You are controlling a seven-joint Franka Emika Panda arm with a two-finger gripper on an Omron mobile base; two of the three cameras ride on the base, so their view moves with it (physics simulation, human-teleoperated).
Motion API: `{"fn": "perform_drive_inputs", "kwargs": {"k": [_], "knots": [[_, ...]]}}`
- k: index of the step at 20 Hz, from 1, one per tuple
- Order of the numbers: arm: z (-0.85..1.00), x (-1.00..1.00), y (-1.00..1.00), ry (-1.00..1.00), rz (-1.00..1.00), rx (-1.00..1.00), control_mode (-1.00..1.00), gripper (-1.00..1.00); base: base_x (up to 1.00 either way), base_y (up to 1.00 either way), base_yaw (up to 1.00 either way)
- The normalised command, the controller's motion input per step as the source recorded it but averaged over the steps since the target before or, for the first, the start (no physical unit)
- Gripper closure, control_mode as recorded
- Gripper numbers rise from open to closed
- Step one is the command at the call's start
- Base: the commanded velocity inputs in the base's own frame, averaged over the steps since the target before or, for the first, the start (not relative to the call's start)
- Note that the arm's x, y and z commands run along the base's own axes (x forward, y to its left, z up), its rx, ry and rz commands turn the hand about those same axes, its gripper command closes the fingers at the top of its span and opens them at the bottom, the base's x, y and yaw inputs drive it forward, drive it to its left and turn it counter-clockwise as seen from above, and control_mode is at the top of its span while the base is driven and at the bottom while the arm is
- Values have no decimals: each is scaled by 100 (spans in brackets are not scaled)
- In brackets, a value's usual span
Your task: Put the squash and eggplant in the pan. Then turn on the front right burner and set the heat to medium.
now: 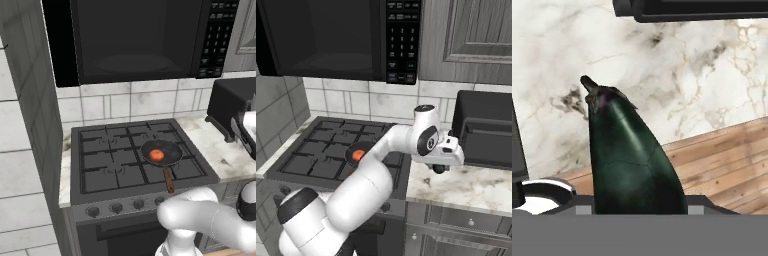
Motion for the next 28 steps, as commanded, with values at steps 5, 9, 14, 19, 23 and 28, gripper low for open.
{"fn": "perform_drive_inputs", "kwargs": {"k": [5, 9, 14, 19, 23, 28], "knots": [[42, 1, 84, 0, 0, -1, -100, 100, 0, 0, 0], [8, 4, 77, -11, 0, 0, -100, 100, 0, 0, 0], [0, 2, 65, -27, 0, 2, -100, 100, 0, 0, 0], [0, 13, 60, -33, 2, 9, -100, 100, 0, 0, 0], [12, 11, 57, -23, 2, 6, -100, 100, 0, 0, 0], [30, 0, 45, -1, 3, 1, -100, 100, 0, 0, 0]]}}
